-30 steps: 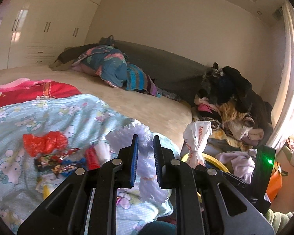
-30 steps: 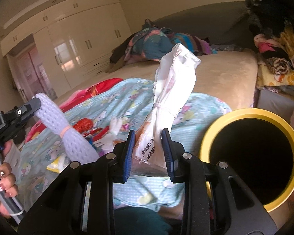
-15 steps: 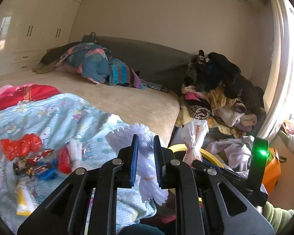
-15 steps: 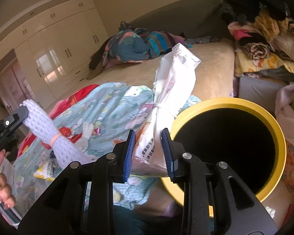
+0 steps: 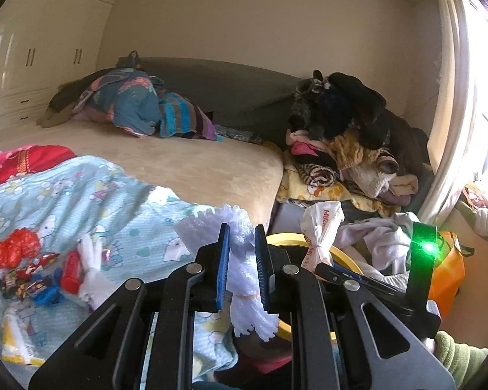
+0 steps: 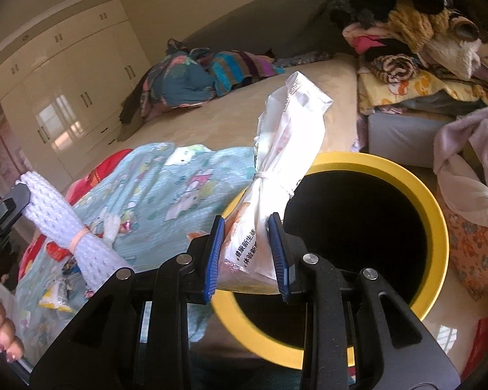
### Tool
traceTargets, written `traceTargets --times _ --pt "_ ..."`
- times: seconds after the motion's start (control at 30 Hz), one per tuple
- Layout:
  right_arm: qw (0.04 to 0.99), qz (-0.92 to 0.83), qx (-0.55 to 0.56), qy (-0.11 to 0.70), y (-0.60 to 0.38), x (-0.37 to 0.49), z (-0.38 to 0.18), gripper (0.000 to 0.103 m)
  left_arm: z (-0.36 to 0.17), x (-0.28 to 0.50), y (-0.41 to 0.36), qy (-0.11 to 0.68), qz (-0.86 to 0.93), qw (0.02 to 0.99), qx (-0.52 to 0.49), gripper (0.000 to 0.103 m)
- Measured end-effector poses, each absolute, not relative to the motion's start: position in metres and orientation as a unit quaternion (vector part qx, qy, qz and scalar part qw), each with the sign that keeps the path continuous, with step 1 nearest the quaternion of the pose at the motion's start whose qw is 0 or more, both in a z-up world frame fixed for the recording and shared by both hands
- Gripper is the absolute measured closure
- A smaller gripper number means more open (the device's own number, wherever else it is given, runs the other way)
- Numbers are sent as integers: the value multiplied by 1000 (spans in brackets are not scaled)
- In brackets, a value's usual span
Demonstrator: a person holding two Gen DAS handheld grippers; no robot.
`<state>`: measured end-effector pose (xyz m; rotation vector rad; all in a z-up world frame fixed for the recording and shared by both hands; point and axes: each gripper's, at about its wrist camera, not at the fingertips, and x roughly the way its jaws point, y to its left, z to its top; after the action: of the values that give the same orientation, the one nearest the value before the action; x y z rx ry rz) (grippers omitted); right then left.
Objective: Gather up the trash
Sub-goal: 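Carry the white plastic bag with the right gripper over the yellow bin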
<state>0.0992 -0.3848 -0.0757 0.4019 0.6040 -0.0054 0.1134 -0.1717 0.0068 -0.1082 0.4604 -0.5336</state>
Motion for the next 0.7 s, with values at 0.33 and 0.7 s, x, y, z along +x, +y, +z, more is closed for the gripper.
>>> traceTargets --times 0.33,0.7 --pt "924 -35 219 311 -414 100 -92 81 -3 128 -217 236 -282 929 -37 88" --pt "913 -51 243 323 -434 100 -107 80 -25 153 -254 270 -291 917 -34 88"
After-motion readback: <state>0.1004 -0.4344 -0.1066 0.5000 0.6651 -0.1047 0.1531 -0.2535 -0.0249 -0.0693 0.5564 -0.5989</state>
